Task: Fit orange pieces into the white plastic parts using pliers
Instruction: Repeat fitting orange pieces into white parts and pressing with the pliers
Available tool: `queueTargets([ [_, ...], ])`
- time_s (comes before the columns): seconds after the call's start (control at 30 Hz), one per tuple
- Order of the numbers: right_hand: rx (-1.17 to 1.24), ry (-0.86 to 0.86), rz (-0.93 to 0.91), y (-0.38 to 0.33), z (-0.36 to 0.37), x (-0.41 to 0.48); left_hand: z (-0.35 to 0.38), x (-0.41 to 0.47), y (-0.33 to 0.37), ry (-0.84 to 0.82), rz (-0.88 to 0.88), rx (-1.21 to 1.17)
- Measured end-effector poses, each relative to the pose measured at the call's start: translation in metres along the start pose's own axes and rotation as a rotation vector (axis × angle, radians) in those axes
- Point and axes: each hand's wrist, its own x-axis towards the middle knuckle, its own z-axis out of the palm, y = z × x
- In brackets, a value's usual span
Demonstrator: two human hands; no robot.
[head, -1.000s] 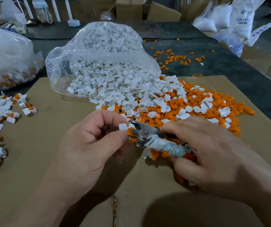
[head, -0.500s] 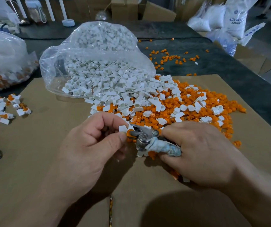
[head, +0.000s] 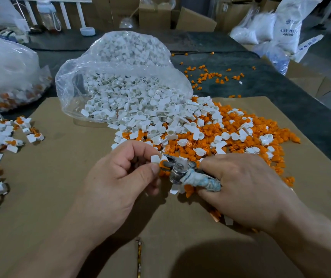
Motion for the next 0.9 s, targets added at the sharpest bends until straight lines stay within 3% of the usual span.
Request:
queueTargets([
  [0.4, -0.016, 0.075, 0.026, 0.008, 0.003, 0.003, 0.001, 0.002, 0.0, 0.126, -0.045, 0.098],
  [0.5, -0.079, 0.11, 0.076, 0.009, 0.003, 0.006, -0.001, 0.002, 0.002, 0.192, -0.141, 0.045],
  [0.7, -0.129, 0.122, 0.196, 0.005, 0.006, 0.01, 0.009, -0.001, 0.004, 0.166, -0.287, 0.009],
  [0.8, 0.013, 0.295, 0.104, 0.001, 0.003, 0.006, 0.011, -0.001, 0.007, 0.175, -0.299, -0.025],
  [0.9, 0.102, 0.292, -0.079, -0.015, 0.005, 0.004, 0.016, -0.005, 0.009, 0.18, -0.273, -0.007],
])
